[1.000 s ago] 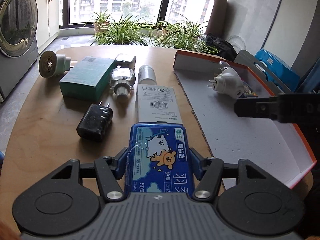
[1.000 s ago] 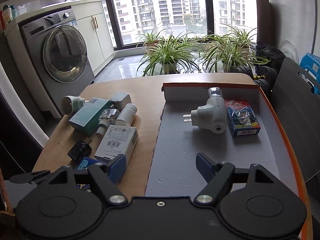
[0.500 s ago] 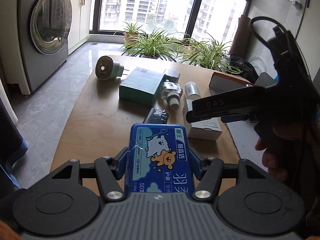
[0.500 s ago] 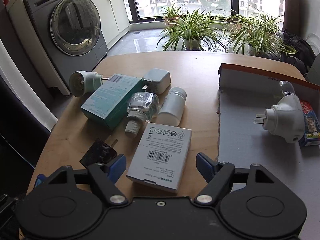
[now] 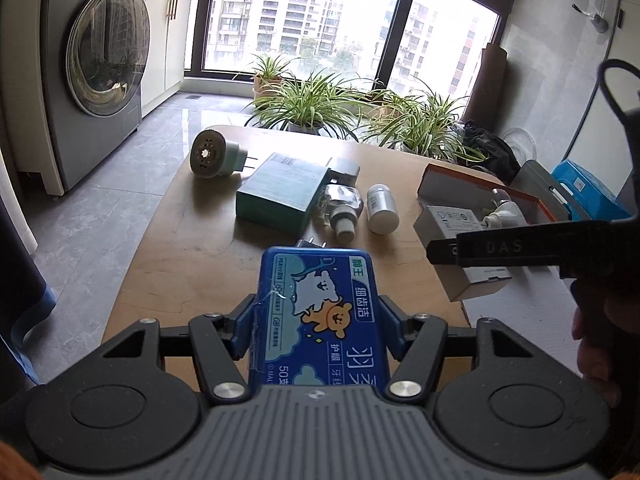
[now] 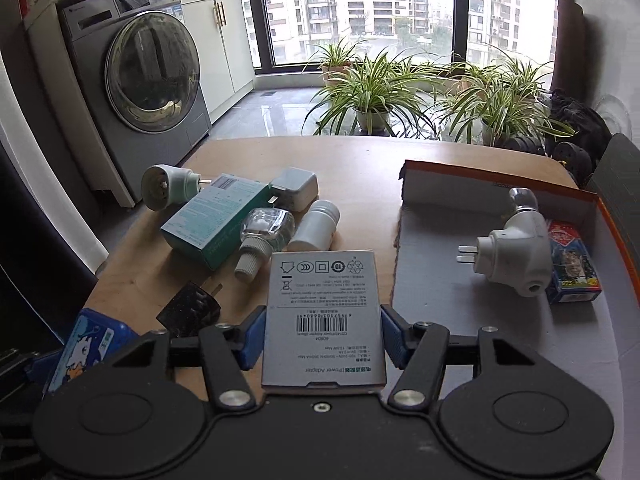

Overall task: Organize rigid objects
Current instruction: 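Carry the blue box with the left tool while the right tool carries the white box over the tray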

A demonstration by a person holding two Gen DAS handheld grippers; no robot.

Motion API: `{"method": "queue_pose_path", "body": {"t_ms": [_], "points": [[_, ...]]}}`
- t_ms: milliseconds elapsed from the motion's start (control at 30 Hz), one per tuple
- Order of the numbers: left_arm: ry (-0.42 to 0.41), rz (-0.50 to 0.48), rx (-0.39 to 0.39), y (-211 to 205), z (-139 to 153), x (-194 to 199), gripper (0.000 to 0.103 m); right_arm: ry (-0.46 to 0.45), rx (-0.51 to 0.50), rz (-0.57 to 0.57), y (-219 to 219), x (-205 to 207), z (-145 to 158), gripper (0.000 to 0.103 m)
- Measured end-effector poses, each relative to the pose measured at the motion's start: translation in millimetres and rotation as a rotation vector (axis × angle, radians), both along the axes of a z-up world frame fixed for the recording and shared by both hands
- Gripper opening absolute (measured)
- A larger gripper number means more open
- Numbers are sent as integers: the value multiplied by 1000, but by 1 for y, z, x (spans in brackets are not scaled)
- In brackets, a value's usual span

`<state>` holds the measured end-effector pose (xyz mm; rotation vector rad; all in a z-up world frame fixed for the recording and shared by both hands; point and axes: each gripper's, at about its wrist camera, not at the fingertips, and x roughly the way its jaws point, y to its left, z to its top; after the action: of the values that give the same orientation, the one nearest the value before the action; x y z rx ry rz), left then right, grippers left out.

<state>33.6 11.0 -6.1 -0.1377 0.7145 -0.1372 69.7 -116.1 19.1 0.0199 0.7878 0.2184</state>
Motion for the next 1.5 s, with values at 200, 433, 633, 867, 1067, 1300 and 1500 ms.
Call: {"method": "queue_pose_path", "body": {"t_ms": [200,433,633,867,1067,1300,1500], "points": [[-24,-72,-9,-33,9,3,63,-48,-1,-85,-47,-36,19,71],[-37,-180,-24,-83,16,11,63,-73,-15,-190,-99,-66,31,71],[-45,-267,-25,-124,18,17,63,-78,-16,-272,-136,-82,30,71],[-39,-293,-11,-141,14,19,63,-78,13,-301,-155,-83,24,71],[-34,-274,-11,-143,16,21,63,-83,28,-281,-155,-81,21,71],[-39,-271,-8,-146,18,19,63,-85,30,-276,-155,-80,20,71],[-43,-265,-13,-144,20,16,63,-90,30,-271,-155,-81,21,71]]}}
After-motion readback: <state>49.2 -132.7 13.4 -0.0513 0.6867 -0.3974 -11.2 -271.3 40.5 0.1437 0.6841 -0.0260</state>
